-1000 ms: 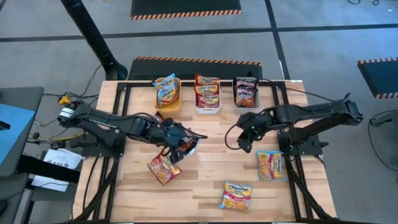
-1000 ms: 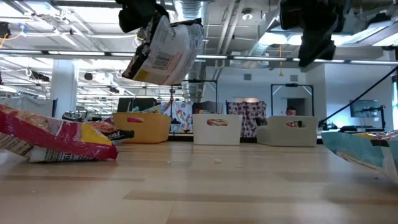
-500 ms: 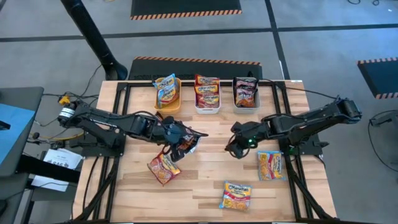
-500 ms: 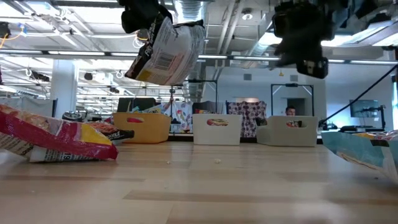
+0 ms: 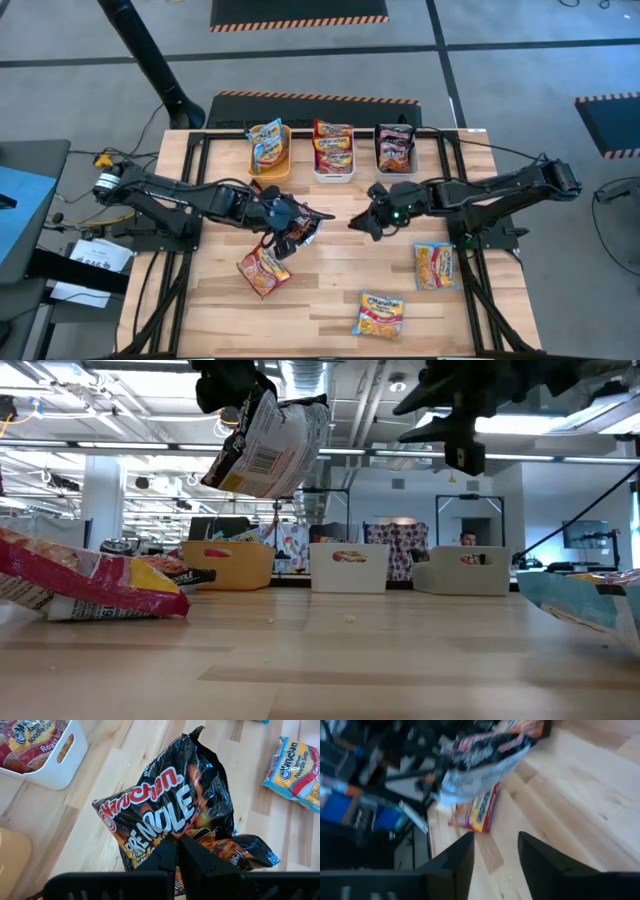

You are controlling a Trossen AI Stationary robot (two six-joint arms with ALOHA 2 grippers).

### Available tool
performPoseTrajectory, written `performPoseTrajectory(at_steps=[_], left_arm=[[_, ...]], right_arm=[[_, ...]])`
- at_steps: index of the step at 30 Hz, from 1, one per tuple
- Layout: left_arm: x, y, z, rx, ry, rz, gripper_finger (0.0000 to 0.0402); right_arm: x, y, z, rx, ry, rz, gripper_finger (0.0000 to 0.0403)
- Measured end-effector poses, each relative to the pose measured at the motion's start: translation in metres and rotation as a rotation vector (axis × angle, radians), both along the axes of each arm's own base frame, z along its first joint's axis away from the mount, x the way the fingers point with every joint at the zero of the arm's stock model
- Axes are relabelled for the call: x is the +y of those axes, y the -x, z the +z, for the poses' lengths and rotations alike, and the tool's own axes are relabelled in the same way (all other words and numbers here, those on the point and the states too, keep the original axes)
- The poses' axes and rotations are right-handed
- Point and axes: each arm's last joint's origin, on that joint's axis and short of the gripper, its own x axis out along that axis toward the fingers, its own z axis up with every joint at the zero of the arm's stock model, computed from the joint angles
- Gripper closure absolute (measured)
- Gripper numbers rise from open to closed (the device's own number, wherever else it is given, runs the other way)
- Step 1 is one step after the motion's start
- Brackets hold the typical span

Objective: Sort Maruchan noodles
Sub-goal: Put the black noodle pack into the gray bin

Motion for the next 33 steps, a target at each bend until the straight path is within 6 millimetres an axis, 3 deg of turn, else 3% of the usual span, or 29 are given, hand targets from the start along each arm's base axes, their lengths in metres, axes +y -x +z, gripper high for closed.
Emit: performPoseTrajectory(at_steps=[10, 17, 33], left_arm=[[0.002, -0.001, 0.002, -0.020, -0.071, 0.031, 0.0401], [0.009, -0.007, 0.006, -0.083, -0.068, 0.046, 0.0402], [0.024, -0.013, 0.012, -0.149, -0.086, 0.068, 0.0402]], right_arm=[[-0.026, -0.002, 0.004, -0.036, -0.165, -0.170, 0.0164], [-0.031, -0.005, 0.014, -0.135, -0.265, -0.217, 0.0163], [-0.035, -0.006, 0.016, -0.165, -0.311, -0.238, 0.0163]])
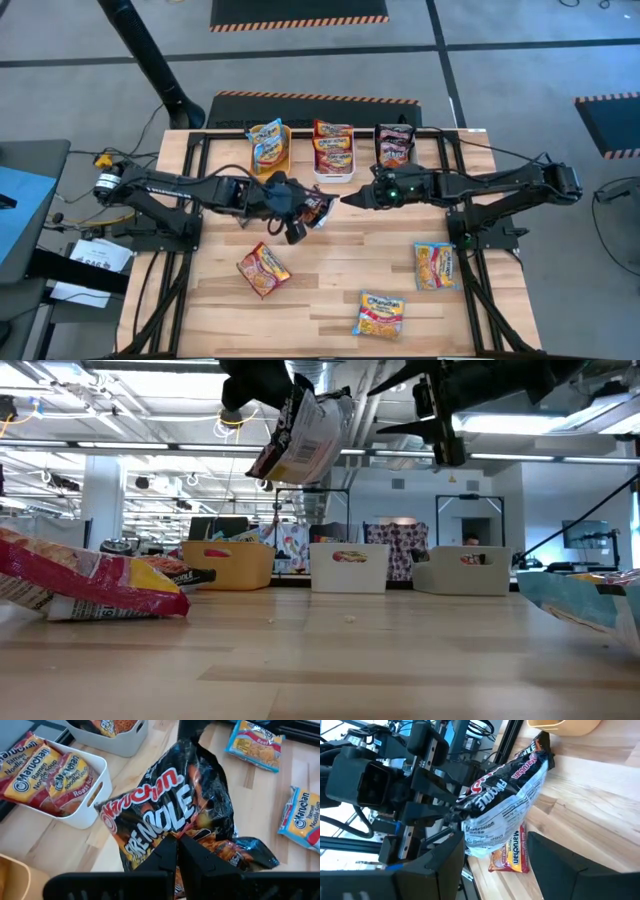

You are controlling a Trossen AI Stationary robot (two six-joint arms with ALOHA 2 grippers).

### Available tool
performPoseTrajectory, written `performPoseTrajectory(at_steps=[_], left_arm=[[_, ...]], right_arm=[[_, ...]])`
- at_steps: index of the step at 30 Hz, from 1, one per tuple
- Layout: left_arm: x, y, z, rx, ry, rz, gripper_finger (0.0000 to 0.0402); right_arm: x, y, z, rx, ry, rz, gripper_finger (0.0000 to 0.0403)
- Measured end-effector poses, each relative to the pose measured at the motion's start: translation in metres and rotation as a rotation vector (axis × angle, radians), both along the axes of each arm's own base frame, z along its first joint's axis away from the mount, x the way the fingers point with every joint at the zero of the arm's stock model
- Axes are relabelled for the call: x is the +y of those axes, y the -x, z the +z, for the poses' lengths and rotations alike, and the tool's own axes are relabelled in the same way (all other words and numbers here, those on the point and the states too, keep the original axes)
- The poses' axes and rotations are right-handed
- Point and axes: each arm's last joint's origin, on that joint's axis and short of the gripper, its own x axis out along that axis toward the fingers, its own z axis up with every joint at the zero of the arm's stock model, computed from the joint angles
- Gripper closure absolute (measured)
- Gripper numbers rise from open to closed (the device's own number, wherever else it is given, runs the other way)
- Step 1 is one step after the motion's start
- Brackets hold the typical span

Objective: Sort Maruchan noodles
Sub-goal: Put the black noodle pack into the gray bin

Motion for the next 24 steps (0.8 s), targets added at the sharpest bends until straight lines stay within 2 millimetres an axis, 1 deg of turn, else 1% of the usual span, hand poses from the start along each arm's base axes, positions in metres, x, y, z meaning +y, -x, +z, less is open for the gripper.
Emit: performPoseTrajectory(at_steps=[4, 7, 10, 13, 18, 24], left_arm=[[0.003, -0.001, 0.000, 0.004, -0.026, -0.010, 0.0402], [0.004, -0.005, -0.003, 0.014, -0.033, -0.009, 0.0402], [0.004, -0.010, -0.008, 0.024, -0.047, -0.019, 0.0402], [0.003, -0.017, -0.019, 0.064, -0.057, -0.027, 0.0402], [0.004, -0.025, -0.026, 0.059, -0.059, -0.022, 0.0402], [0.005, -0.029, -0.030, 0.060, -0.062, -0.026, 0.0402]], right_arm=[[-0.002, 0.000, 0.000, 0.002, 0.000, -0.008, 0.0163], [-0.005, 0.000, 0.000, 0.001, 0.000, -0.019, 0.0163], [-0.008, 0.001, 0.000, 0.001, 0.001, -0.029, 0.0163], [-0.010, 0.001, -0.001, 0.009, 0.000, -0.037, 0.0163], [-0.010, 0.002, -0.005, 0.056, -0.002, -0.038, 0.0163], [-0.007, 0.004, -0.010, 0.111, -0.009, -0.028, 0.0163]])
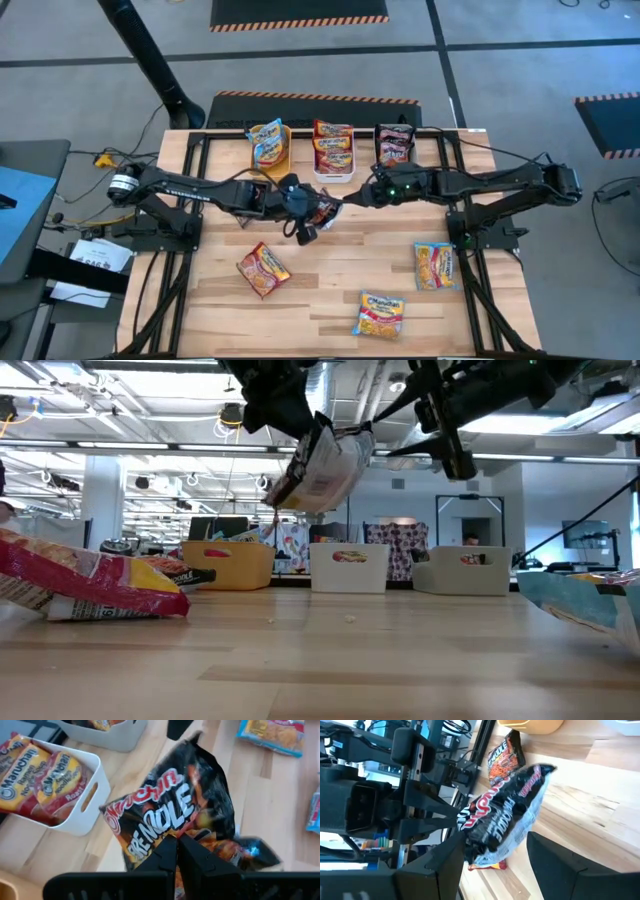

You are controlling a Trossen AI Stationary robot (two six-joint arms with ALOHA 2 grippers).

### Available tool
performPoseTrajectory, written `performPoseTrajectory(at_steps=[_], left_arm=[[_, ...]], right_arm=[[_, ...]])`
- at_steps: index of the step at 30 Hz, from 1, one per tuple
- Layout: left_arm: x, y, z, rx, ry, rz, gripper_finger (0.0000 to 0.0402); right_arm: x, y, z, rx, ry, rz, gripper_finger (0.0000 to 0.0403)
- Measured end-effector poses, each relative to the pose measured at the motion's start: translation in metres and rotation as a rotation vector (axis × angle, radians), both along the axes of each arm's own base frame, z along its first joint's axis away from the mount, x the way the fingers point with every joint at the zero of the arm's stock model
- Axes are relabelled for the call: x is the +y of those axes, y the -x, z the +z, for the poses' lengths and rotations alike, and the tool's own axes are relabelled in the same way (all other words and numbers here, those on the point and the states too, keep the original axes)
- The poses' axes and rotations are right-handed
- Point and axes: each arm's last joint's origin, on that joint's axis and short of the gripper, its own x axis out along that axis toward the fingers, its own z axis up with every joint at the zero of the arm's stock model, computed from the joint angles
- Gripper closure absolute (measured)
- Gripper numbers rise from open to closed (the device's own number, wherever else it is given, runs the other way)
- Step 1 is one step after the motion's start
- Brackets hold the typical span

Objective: Sort Maruchan noodles
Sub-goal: Put the black noodle pack into the gray bin

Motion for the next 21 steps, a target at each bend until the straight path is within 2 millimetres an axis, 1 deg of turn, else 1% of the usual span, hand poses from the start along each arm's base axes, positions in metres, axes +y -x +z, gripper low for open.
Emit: performPoseTrajectory(at_steps=[7, 10, 21], left_arm=[[0.000, -0.001, 0.001, -0.013, 0.006, -0.006, 0.0402], [0.000, -0.001, 0.000, -0.010, 0.006, -0.006, 0.0402], [-0.003, -0.013, -0.012, -0.013, 0.017, -0.023, 0.0402]], right_arm=[[0.000, 0.000, 0.000, -0.002, -0.022, -0.007, 0.0163], [0.003, 0.000, 0.000, -0.003, -0.038, -0.003, 0.0163], [0.016, -0.001, -0.001, 0.006, -0.043, 0.000, 0.0163]])
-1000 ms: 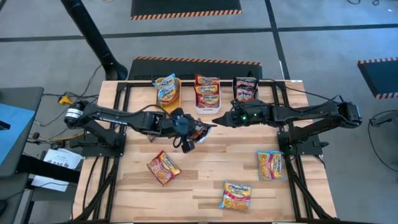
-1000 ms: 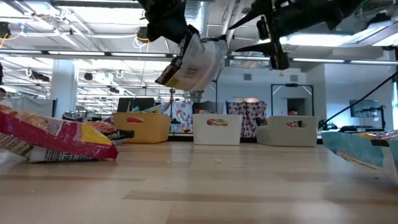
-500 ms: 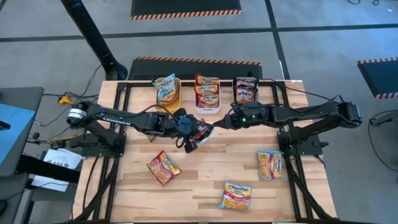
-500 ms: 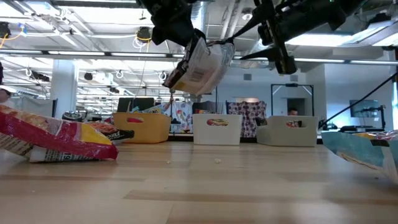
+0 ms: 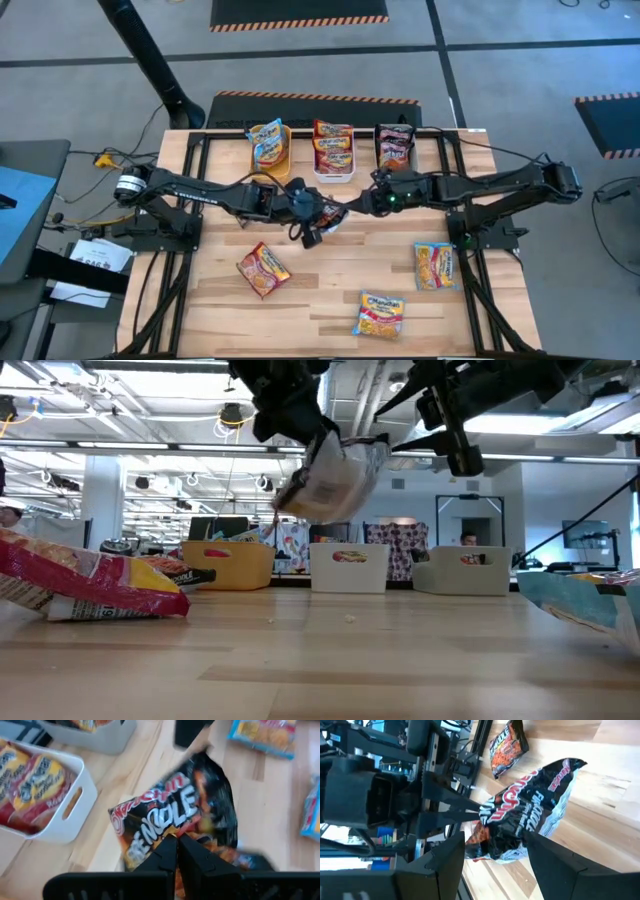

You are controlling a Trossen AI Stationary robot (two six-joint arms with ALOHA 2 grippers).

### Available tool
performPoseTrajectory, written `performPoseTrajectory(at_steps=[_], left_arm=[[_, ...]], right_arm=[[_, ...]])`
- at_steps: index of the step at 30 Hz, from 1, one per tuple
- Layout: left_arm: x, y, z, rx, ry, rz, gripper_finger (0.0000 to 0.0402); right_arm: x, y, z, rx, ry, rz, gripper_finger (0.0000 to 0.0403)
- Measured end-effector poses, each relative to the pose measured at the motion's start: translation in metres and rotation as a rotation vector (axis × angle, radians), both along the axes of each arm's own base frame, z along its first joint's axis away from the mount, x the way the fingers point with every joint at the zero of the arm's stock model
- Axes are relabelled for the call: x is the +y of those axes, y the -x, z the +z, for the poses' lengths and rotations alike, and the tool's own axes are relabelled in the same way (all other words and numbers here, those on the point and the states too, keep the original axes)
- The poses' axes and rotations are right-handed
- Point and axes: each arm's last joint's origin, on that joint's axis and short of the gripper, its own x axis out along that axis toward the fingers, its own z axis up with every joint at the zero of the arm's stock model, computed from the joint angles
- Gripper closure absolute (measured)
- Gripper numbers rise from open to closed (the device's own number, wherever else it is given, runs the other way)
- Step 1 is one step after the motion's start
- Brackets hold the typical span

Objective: Sort Maruchan noodles
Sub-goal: Put the black noodle pack into the gray bin

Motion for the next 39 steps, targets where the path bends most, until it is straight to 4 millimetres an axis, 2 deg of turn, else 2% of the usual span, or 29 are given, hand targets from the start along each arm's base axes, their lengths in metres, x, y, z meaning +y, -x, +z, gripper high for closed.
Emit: performPoseTrajectory(at_steps=[11, 26, 34, 39], left_arm=[[0.000, -0.002, 0.004, -0.042, -0.012, -0.002, 0.0402], [0.000, -0.006, 0.008, -0.102, -0.008, -0.011, 0.0401], [0.000, -0.007, 0.010, -0.124, -0.007, -0.011, 0.0402], [-0.001, -0.007, 0.010, -0.121, -0.006, -0.013, 0.0401]], right_arm=[[0.006, 0.004, -0.008, 0.095, -0.006, 0.014, 0.0163], [0.005, 0.001, -0.004, 0.038, -0.043, -0.037, 0.0163], [0.005, -0.010, -0.018, 0.076, -0.056, -0.035, 0.0164], [0.006, -0.020, -0.025, 0.058, -0.066, 0.001, 0.0200]])
